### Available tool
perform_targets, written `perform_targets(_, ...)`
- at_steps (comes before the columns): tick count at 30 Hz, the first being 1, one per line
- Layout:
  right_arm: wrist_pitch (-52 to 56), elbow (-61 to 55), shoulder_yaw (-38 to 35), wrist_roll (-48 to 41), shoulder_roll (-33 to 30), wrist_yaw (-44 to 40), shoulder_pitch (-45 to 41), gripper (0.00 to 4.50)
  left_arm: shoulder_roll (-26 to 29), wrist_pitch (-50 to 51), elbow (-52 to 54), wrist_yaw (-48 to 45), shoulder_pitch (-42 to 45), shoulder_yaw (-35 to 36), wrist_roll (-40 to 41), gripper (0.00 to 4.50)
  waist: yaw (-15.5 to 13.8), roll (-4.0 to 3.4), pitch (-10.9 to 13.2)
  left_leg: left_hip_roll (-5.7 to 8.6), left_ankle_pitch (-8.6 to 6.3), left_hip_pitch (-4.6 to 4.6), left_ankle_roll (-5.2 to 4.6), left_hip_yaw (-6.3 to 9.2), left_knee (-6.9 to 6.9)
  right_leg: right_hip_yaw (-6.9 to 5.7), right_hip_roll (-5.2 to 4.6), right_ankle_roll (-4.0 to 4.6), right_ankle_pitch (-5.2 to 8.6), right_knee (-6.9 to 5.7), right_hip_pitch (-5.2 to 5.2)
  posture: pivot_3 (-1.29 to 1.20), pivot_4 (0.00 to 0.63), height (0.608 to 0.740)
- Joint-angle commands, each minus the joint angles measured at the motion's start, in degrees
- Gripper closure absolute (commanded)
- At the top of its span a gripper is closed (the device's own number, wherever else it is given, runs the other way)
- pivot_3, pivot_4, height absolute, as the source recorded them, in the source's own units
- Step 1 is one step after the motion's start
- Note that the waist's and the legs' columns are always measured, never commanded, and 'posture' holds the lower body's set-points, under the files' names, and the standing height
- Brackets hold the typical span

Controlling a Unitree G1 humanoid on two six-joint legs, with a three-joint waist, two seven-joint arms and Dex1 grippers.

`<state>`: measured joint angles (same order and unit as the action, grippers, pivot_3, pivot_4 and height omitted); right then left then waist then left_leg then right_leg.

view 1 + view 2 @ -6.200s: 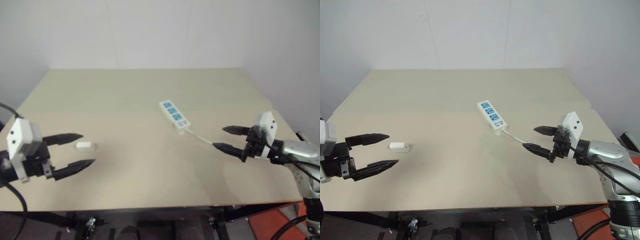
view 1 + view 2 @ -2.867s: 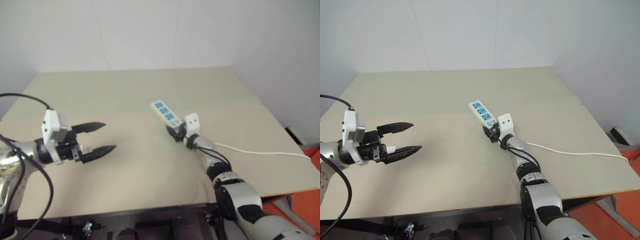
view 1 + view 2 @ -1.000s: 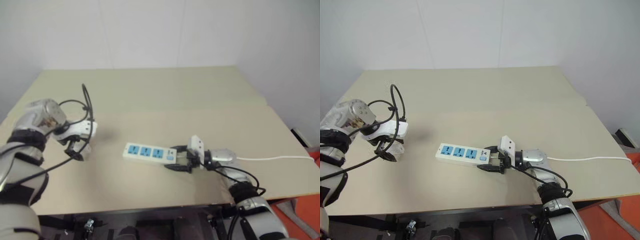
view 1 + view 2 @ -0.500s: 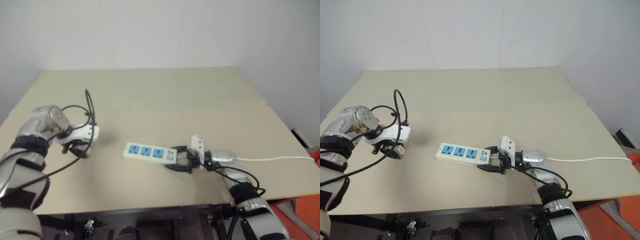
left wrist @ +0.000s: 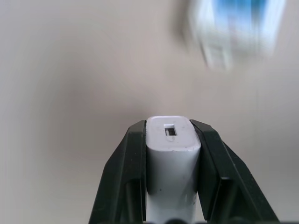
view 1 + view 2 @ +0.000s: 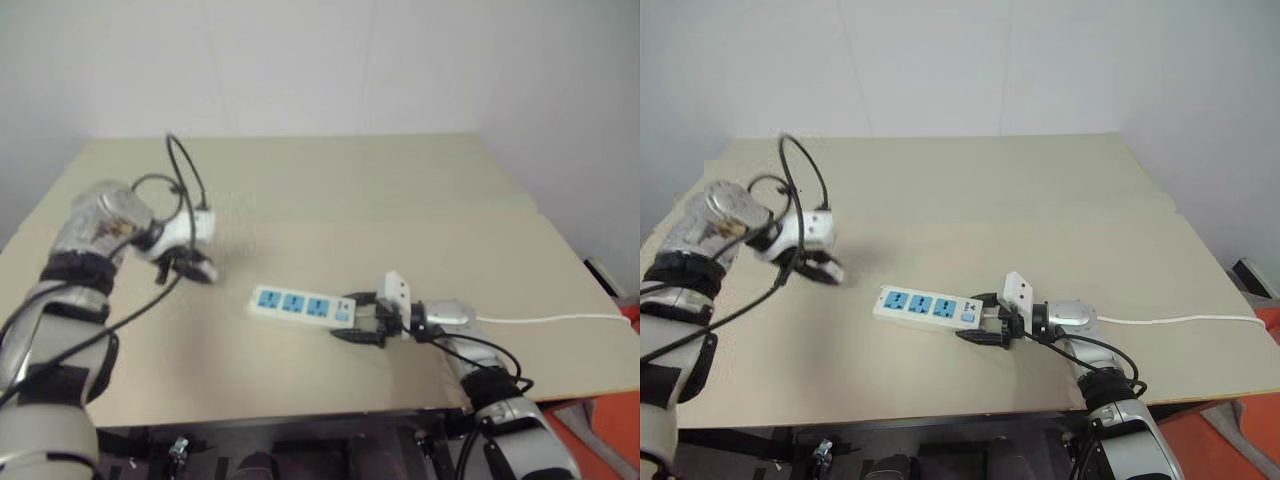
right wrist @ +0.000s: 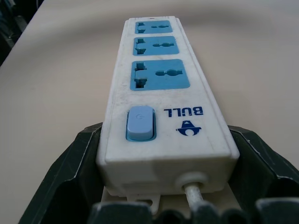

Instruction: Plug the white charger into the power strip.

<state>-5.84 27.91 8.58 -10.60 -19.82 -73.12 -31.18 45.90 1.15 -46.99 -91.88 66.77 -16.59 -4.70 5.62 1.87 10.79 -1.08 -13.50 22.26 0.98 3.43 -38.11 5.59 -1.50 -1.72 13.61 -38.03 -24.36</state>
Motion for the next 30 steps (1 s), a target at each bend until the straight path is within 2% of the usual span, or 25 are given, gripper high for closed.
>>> perform_targets(1, -2.33, 1.93, 1.06, -0.24, -0.67, -3.55, -1.62, 1.08, 0.85, 5.89, 7.09, -0.62, -0.63, 3.03, 7.91, 3.48, 0.13, 0.00, 0.00, 0.00, 0.00, -0.02, 0.00, 0.00, 0.00, 0.01, 0.00, 0.00, 0.00, -0.02, 0.01, 0.00, 0.150, 0.740)
perform_targets(10, -12.98, 16.45, 1.15, 1.70, -0.34, -8.78, -8.57, 1.08, -2.41, 10.28, 26.51, 1.15, -10.99, 12.14, 23.07, 3.48, -0.01, 0.00, 0.00, -0.01, 0.00, -0.13, 0.00, -0.01, 0.00, 0.02, -0.02, 0.02, -0.01, -0.04, 0.06, 0.00, 0.150, 0.740)
perform_targets(15, -17.24, 20.30, 2.45, 2.62, -0.51, -12.20, -10.16, 1.08, -5.45, 17.45, 39.23, 4.00, -19.65, 16.07, 32.28, 3.48, 0.03, 0.00, 0.00, 0.01, 0.00, -0.17, 0.00, -0.01, 0.00, 0.03, -0.07, 0.03, -0.02, -0.07, 0.09, 0.00, 0.150, 0.740)
perform_targets(19, -17.22, 20.10, 2.49, 2.10, -0.44, -12.80, -9.92, 1.08, -10.31, 22.94, 47.23, 11.29, -26.62, 19.21, 39.01, 3.48, -0.03, 0.00, -0.01, 0.00, 0.00, -0.21, 0.00, 0.01, 0.00, 0.02, -0.07, 0.03, -0.02, -0.07, 0.14, 0.00, 0.150, 0.740)
perform_targets(23, -17.02, 19.49, 2.68, 2.14, -0.19, -12.54, -9.61, 1.08, -13.75, 22.24, 51.37, 14.79, -31.42, 19.43, 40.45, 3.48, -0.02, 0.01, -0.01, 0.00, 0.00, -0.23, 0.01, 0.01, 0.00, 0.02, -0.09, 0.04, -0.02, -0.05, 0.17, 0.00, 0.150, 0.740)
perform_targets(30, -16.75, 19.71, 3.01, 2.72, -0.56, -12.09, -10.31, 1.08, -17.26, 21.08, 51.35, 15.91, -33.49, 17.13, 39.71, 3.48, -0.02, 0.01, -0.02, 0.01, 0.00, -0.30, 0.01, 0.00, 0.00, 0.04, -0.08, 0.05, -0.03, -0.04, 0.23, 0.00, 0.150, 0.740)
